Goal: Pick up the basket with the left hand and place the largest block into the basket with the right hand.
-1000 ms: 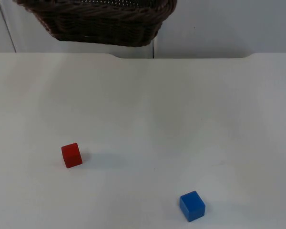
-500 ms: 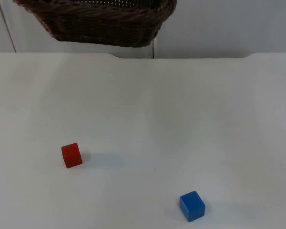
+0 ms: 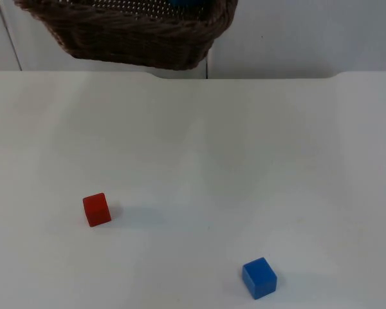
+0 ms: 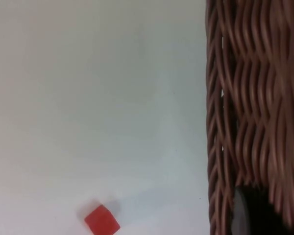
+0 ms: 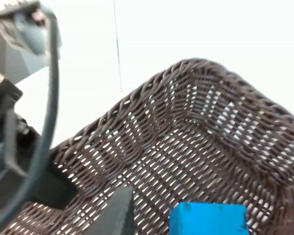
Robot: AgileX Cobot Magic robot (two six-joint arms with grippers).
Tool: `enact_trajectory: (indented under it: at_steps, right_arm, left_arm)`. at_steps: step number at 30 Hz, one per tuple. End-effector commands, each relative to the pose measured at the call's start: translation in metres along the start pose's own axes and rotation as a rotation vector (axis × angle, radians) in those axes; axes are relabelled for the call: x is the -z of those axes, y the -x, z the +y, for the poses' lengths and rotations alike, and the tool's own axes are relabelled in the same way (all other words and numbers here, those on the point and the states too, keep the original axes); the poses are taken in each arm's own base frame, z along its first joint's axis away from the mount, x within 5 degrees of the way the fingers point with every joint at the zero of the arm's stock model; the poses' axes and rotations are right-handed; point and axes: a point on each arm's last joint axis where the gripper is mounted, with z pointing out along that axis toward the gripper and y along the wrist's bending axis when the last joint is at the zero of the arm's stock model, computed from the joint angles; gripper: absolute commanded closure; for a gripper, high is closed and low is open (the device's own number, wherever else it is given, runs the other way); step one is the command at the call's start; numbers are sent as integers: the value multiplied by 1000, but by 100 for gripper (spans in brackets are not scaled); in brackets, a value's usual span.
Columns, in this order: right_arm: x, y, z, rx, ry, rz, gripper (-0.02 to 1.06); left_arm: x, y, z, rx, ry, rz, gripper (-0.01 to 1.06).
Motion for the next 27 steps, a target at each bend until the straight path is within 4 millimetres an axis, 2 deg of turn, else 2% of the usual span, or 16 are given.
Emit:
enact_trajectory:
  at_steps: [1, 8, 15, 19, 20, 23, 24, 26, 27]
  right_arm:
    - [23, 9, -3, 16, -10, -8, -1]
    - [66, 21, -4, 18, -12, -30, -1]
    - [86, 22, -5, 25, -12, -11, -1]
    - [92, 21, -5, 43, -10, 11, -1]
    - [92, 21, -5, 43, -10, 11, -1]
    - [93, 19, -5, 50, -9, 30, -1]
    - [93, 19, -5, 50, -9, 30, -1]
    - [93, 17, -5, 57, -7, 53, -1]
    - [93, 17, -4, 67, -5, 57, -1]
  left_arm:
    - [0, 2, -3, 7, -28, -21, 105]
    - [-9, 3, 1, 18, -28, -3, 105]
    - [-21, 5, 5, 28, -39, 25, 105]
    - [-44, 3, 0, 12, -49, 76, 105]
    - [-44, 3, 0, 12, -49, 76, 105]
    - [-67, 0, -5, -5, -57, 131, 105]
    - [-67, 0, -5, -5, -57, 131, 105]
    - [-83, -3, -10, -27, -65, 167, 105]
    - [-98, -4, -13, -42, -72, 187, 105]
